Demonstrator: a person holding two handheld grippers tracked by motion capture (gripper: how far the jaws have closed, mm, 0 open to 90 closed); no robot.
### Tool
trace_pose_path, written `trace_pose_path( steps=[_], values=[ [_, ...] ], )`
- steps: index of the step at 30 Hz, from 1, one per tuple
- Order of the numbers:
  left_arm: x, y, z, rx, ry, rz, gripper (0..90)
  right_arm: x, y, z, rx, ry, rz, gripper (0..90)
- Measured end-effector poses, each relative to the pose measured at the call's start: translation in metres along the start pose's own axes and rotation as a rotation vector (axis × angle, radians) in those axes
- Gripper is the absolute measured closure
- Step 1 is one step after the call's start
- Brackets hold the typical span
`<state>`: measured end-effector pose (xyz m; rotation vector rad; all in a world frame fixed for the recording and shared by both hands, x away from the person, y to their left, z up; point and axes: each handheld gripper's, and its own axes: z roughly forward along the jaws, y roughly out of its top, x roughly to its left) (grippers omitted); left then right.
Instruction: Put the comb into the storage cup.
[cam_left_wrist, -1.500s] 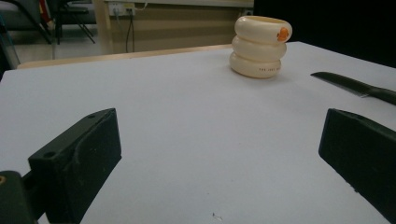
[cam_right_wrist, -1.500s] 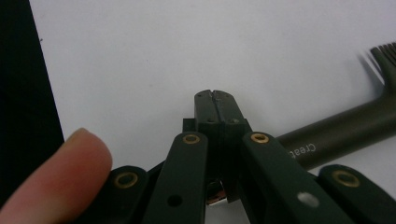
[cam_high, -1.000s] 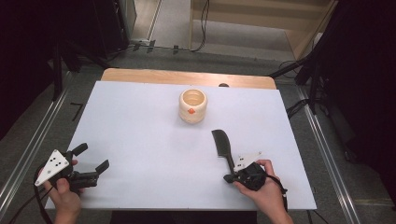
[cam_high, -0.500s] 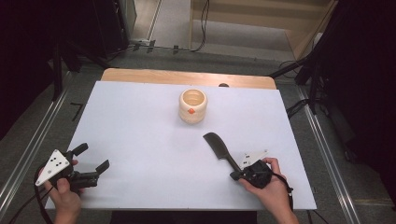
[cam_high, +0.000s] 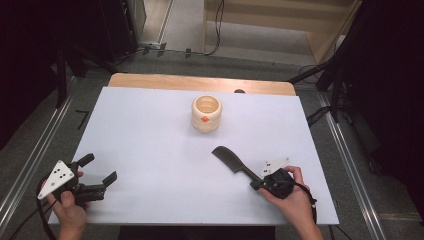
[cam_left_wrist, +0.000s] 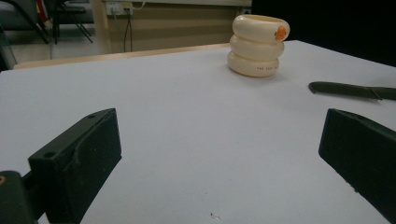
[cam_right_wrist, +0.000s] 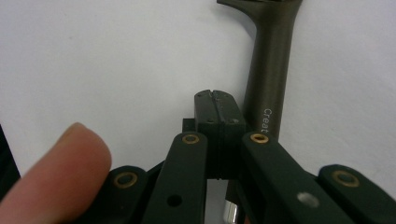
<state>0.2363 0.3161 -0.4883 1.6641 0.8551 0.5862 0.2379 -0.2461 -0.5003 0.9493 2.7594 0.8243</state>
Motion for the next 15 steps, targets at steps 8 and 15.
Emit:
trace_pose_path(
  steps=[8, 15],
  values=[
    [0.0, 0.0, 0.0, 0.001, 0.001, 0.0, 0.0, -0.008, 0.001, -0.001, 0.01, -0.023, -0.001, 88.1],
    [-0.001, 0.0, 0.001, 0.002, 0.001, 0.004, 0.0, -0.012, 0.002, -0.001, 0.018, -0.041, -0.003, 88.1]
  ],
)
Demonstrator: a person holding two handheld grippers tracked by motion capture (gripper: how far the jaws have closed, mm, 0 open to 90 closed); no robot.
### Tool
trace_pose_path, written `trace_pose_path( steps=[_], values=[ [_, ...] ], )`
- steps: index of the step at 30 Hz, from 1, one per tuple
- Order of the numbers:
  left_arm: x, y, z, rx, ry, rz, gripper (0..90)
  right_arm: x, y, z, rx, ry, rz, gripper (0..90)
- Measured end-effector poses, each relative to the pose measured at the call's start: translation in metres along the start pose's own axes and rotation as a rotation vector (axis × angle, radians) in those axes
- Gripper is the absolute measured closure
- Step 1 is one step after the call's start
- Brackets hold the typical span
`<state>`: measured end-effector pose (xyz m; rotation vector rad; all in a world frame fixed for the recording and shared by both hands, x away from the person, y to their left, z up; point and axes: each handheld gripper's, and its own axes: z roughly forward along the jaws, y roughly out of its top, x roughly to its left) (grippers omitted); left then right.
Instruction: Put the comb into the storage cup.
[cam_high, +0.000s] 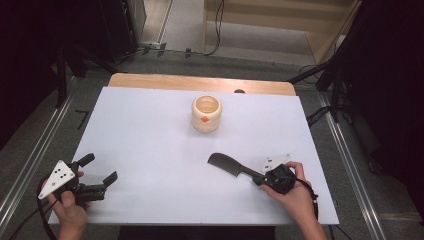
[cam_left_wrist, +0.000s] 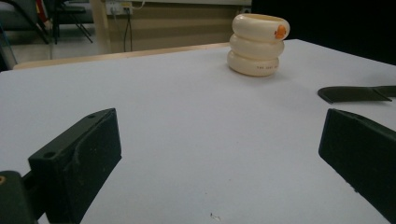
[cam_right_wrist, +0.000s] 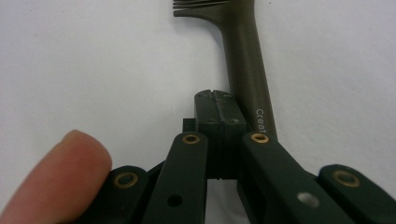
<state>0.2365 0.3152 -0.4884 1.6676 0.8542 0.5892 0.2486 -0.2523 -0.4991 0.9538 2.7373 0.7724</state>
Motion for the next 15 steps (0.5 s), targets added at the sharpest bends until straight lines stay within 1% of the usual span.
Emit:
trace_pose_path(
  steps=[2, 6, 9, 12, 14, 15],
  values=[
    [0.0, 0.0, 0.0, -0.001, -0.001, 0.0, 0.0, -0.002, 0.0, 0.0, -0.003, 0.001, -0.007, 88.1],
    [0.0, 0.0, 0.0, 0.001, 0.0, 0.001, 0.0, -0.003, 0.001, 0.0, 0.0, 0.002, -0.007, 88.1],
    [0.0, 0.0, 0.0, -0.001, -0.001, -0.001, 0.0, -0.002, 0.002, -0.001, 0.011, -0.01, -0.022, 88.0],
    [0.0, 0.0, 0.0, -0.003, -0.001, -0.004, 0.0, 0.0, 0.003, -0.008, -0.007, 0.018, -0.042, 87.8],
    [0.0, 0.0, 0.0, -0.003, -0.002, -0.004, 0.0, 0.002, 0.004, -0.011, -0.008, 0.013, -0.045, 87.6],
    [0.0, 0.0, 0.0, -0.002, -0.002, -0.004, 0.0, 0.002, 0.005, -0.013, -0.008, 0.007, -0.048, 83.2]
  ],
)
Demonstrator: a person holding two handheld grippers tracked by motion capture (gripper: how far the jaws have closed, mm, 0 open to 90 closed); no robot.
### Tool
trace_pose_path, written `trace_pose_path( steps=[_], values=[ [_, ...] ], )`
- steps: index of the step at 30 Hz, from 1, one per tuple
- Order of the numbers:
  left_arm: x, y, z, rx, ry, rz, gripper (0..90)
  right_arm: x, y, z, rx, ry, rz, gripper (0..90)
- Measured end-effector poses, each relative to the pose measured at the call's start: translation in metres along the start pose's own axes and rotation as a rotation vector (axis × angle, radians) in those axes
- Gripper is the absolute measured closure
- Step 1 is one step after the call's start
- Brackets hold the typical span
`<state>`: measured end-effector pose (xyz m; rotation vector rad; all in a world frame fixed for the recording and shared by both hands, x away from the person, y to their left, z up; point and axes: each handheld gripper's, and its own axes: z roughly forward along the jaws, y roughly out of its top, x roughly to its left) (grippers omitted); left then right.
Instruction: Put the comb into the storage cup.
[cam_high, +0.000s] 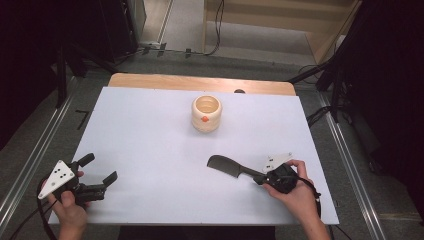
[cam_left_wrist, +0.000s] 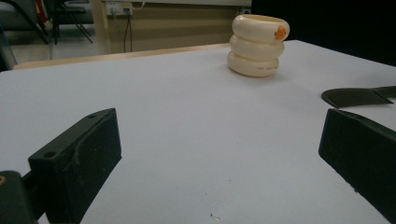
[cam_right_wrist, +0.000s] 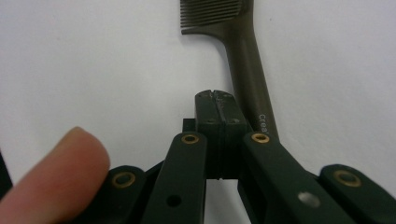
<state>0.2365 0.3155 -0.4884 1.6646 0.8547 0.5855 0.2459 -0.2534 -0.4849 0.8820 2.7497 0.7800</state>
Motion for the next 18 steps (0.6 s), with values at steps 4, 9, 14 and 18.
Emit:
trace_pose_path(
  steps=[4, 9, 14, 18],
  values=[
    [0.0, 0.0, 0.0, -0.002, 0.0, 0.0, 0.0, 0.002, 0.005, -0.006, -0.006, -0.012, 0.012, 69.5],
    [0.0, 0.0, 0.0, -0.001, 0.0, -0.002, 0.0, -0.001, 0.015, -0.008, -0.003, -0.022, -0.004, 27.6],
    [0.0, 0.0, 0.0, -0.001, 0.0, -0.002, 0.0, -0.003, 0.021, -0.003, 0.034, -0.023, -0.009, 0.0],
    [0.0, 0.0, 0.0, 0.0, -0.001, -0.001, 0.0, -0.01, 0.026, 0.007, 0.101, -0.053, 0.009, 0.0]
  ],
)
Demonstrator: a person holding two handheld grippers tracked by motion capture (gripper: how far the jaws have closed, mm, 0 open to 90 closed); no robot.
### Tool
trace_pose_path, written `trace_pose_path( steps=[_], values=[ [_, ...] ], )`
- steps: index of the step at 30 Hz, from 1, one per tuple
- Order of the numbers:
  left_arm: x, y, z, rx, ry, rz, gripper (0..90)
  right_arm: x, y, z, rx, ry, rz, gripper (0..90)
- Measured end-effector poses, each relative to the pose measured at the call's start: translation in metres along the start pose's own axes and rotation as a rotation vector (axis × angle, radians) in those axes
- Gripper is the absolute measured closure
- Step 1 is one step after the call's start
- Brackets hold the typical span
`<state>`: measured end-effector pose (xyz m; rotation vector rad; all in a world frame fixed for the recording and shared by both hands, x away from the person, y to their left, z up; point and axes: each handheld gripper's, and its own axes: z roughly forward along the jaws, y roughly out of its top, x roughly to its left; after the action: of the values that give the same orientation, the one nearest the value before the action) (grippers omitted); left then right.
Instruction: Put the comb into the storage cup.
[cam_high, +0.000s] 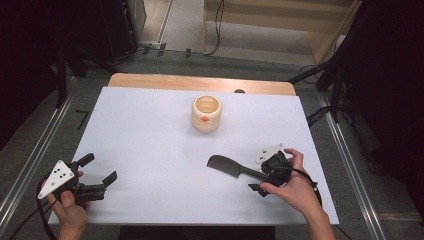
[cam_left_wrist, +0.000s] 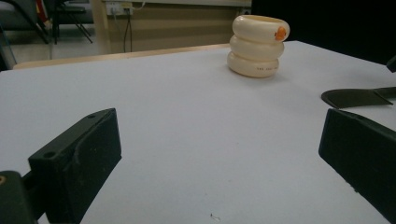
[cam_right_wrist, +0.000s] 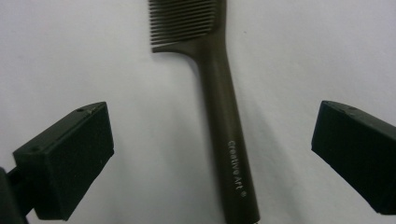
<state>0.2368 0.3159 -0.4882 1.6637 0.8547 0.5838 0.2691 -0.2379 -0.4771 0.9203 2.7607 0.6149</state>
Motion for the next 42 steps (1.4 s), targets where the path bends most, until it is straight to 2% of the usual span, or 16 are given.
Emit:
trace_pose_path(
  steps=[4, 5, 7, 9, 10, 11, 12, 13, 16, 17, 19, 21, 26, 32, 36, 42],
  values=[
    [0.0, 0.0, 0.0, 0.0, 0.002, -0.001, 0.0, -0.004, 0.005, 0.006, 0.02, 0.022, -0.015, 0.0],
    [0.0, 0.0, 0.0, 0.0, 0.001, -0.002, 0.0, -0.006, 0.008, 0.009, 0.035, 0.027, -0.045, 0.0],
    [0.0, 0.0, 0.0, 0.0, 0.001, -0.002, 0.0, -0.005, 0.01, 0.01, 0.041, 0.026, -0.061, 1.2],
    [0.0, 0.0, 0.0, 0.0, 0.001, -0.001, 0.0, -0.005, 0.012, 0.012, 0.037, 0.018, -0.077, 8.0],
    [0.0, 0.0, 0.0, 0.0, 0.001, -0.002, 0.0, -0.005, 0.013, 0.013, 0.034, 0.022, -0.086, 14.3],
    [0.0, 0.0, 0.0, -0.001, -0.001, 0.0, 0.0, -0.005, 0.013, 0.016, 0.042, 0.032, -0.089, 26.1],
    [0.0, 0.0, 0.0, -0.001, -0.001, 0.001, 0.0, -0.006, 0.013, 0.018, 0.042, 0.032, -0.102, 31.7],
    [0.0, 0.0, 0.0, -0.001, -0.001, 0.001, 0.0, -0.006, 0.012, 0.019, 0.05, 0.034, -0.1, 37.0],
    [0.0, 0.0, 0.0, -0.001, -0.001, 0.0, 0.0, -0.007, 0.011, 0.022, 0.045, 0.035, -0.081, 42.0],
    [0.0, 0.0, 0.0, -0.001, -0.002, 0.001, 0.0, -0.008, 0.01, 0.022, 0.024, 0.057, -0.082, 51.8],
    [0.0, 0.0, 0.0, -0.001, -0.001, 0.002, 0.0, -0.008, 0.01, 0.021, 0.021, 0.061, -0.077, 55.2],
    [-0.001, 0.0, 0.0, 0.0, 0.0, 0.003, 0.0, -0.009, 0.008, 0.021, 0.009, 0.069, -0.063, 68.9],
    [-0.001, 0.0, 0.0, 0.004, 0.0, 0.006, 0.0, -0.01, 0.004, 0.022, -0.019, 0.082, -0.028, 70.2],
    [0.0, 0.0, 0.0, 0.0, -0.001, 0.002, 0.0, -0.007, 0.0, 0.021, -0.049, 0.067, 0.014, 70.5],
    [0.0, 0.0, -0.001, -0.005, -0.001, -0.001, 0.0, -0.007, -0.006, 0.019, -0.094, 0.079, 0.015, 70.5],
    [-0.002, 0.002, -0.001, -0.009, 0.004, 0.01, 0.0, -0.005, -0.01, 0.015, -0.162, 0.051, 0.017, 70.5]
  ],
)
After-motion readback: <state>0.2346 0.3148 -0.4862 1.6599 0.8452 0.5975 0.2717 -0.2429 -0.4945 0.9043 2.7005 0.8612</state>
